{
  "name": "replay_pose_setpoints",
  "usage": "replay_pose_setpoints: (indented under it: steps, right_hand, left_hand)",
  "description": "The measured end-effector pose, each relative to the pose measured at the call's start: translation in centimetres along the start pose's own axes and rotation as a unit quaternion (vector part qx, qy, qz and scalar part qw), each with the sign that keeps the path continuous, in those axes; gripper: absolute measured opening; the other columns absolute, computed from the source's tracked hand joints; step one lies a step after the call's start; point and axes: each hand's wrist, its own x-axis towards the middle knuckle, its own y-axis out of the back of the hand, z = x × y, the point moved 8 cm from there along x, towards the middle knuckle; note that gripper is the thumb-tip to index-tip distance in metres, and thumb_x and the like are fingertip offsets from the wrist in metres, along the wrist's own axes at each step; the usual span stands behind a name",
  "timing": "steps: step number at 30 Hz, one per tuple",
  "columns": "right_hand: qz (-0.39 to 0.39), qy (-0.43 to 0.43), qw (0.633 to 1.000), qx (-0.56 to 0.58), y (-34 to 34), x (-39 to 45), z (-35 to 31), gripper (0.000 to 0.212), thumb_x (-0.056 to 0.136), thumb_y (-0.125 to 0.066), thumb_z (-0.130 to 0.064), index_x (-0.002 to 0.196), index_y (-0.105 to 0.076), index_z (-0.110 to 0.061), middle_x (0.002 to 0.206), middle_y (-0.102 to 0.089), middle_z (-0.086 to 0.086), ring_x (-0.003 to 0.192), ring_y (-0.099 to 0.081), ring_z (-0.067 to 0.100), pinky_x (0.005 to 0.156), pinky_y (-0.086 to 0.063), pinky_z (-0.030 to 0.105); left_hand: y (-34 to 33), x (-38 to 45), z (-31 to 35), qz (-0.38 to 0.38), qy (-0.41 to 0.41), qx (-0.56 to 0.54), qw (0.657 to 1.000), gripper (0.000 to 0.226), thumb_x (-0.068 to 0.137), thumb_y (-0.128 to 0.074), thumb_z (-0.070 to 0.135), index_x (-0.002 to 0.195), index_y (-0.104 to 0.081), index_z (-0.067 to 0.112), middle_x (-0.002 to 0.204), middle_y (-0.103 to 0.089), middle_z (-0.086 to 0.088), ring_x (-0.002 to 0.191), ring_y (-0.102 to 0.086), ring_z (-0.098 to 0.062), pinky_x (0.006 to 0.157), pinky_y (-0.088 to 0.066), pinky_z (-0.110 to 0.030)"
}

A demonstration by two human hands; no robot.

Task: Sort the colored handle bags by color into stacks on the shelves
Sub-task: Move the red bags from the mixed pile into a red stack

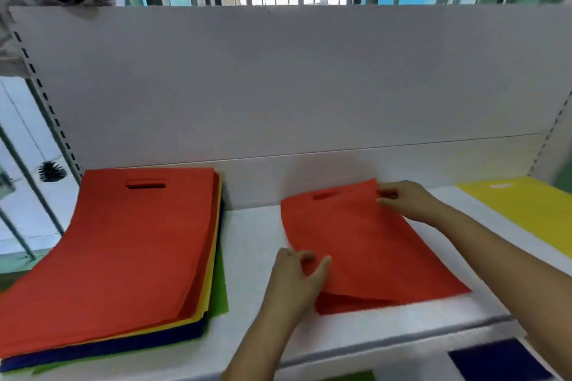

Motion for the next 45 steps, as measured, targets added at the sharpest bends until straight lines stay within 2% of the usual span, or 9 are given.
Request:
replay_pose_setpoints:
  steps: [3,7,15,19,25,30,35,38,45]
  right_hand:
    - [-0.033,-0.029,0.999,-0.004,-1.7,-0.4,3.2,0.029,0.091,-0.063,-0.029,0.109,-0.068,-0.007,0.112,-0.069,0.010,0.102,-0.061,0.023,0.091,-0.045,0.036]
    - [-0.043,-0.063,0.997,0.013,-2.6,-0.5,4.0,0.049,0.093,-0.061,-0.031,0.136,-0.054,-0.010,0.147,-0.045,0.008,0.134,-0.042,0.023,0.109,-0.029,0.030]
    - [0.000,-0.192,0.981,0.026,-3.1,0.1,3.6,0.049,0.091,-0.055,-0.025,0.135,-0.049,-0.002,0.139,-0.047,0.022,0.127,-0.046,0.036,0.102,-0.039,0.036]
    - [0.051,-0.064,0.996,0.031,-1.3,2.5,-5.4,0.056,0.091,-0.059,-0.027,0.139,-0.046,-0.003,0.140,-0.046,0.023,0.129,-0.045,0.036,0.105,-0.035,0.037]
    - [0.091,0.216,0.968,0.084,-3.1,1.5,-26.4,0.060,0.092,-0.057,-0.041,0.141,-0.045,-0.007,0.142,-0.046,0.014,0.131,-0.043,0.029,0.109,-0.030,0.035]
    - [0.101,0.298,0.949,-0.032,-8.3,0.7,-36.0,0.080,0.090,-0.053,-0.056,0.149,-0.030,-0.008,0.155,-0.030,0.012,0.140,-0.030,0.031,0.113,-0.030,0.043]
    - [0.098,0.274,0.945,-0.152,-12.7,1.9,-38.1,0.095,0.088,-0.050,-0.062,0.147,-0.023,0.007,0.152,-0.030,0.023,0.141,-0.027,0.036,0.116,-0.025,0.045]
    - [0.091,0.296,0.937,-0.160,-14.2,1.8,-38.8,0.078,0.095,-0.049,-0.049,0.146,-0.028,0.006,0.154,-0.030,0.021,0.144,-0.024,0.033,0.119,-0.021,0.041]
    - [0.116,0.381,0.904,-0.156,-14.6,0.9,-40.6,0.034,0.087,-0.067,-0.019,0.116,-0.068,0.000,0.129,-0.060,0.020,0.125,-0.051,0.040,0.103,-0.039,0.049]
  left_hand:
    - [-2.0,-0.2,-1.4,-0.014,0.047,0.093,0.994,0.044,0.091,-0.058,0.049,0.127,-0.061,0.025,0.124,-0.048,0.003,0.119,-0.046,-0.013,0.104,-0.037,-0.024]
    - [-2.9,-0.6,-0.5,-0.020,0.041,0.134,0.990,0.050,0.092,-0.054,0.048,0.137,-0.052,0.026,0.144,-0.035,0.000,0.135,-0.027,-0.018,0.113,-0.027,-0.031]
    - [-3.4,-1.2,-0.2,-0.019,0.064,0.115,0.991,0.054,0.096,-0.048,0.045,0.144,-0.042,0.022,0.160,-0.017,-0.008,0.147,-0.013,-0.023,0.120,-0.019,-0.037]
    - [2.1,-1.5,2.0,0.109,-0.011,0.087,0.990,0.045,0.096,-0.051,0.041,0.139,-0.050,0.025,0.154,-0.029,0.002,0.142,-0.025,-0.012,0.113,-0.027,-0.025]
    - [14.9,-4.8,3.0,0.321,-0.073,0.126,0.936,0.031,0.091,-0.058,0.027,0.121,-0.062,0.020,0.122,-0.056,0.007,0.113,-0.051,-0.007,0.088,-0.030,-0.009]
    - [24.1,-10.3,-2.0,0.427,0.051,0.183,0.884,0.043,0.092,-0.056,0.041,0.130,-0.059,0.019,0.129,-0.055,0.001,0.121,-0.049,-0.015,0.105,-0.036,-0.028]
    - [28.8,-15.7,-12.7,0.333,0.351,0.291,0.826,0.080,0.094,-0.033,0.067,0.150,-0.034,0.010,0.156,-0.032,-0.010,0.148,-0.020,-0.026,0.120,-0.002,-0.050]
    - [27.9,-16.2,-14.8,0.317,0.356,0.291,0.830,0.077,0.096,-0.028,0.066,0.150,-0.034,0.011,0.158,-0.030,-0.007,0.149,-0.016,-0.025,0.122,-0.001,-0.050]
    - [27.7,-14.6,-12.8,0.323,0.316,0.392,0.802,0.047,0.104,-0.029,0.042,0.136,-0.055,0.019,0.161,-0.021,-0.006,0.151,0.001,-0.027,0.119,0.010,-0.047]
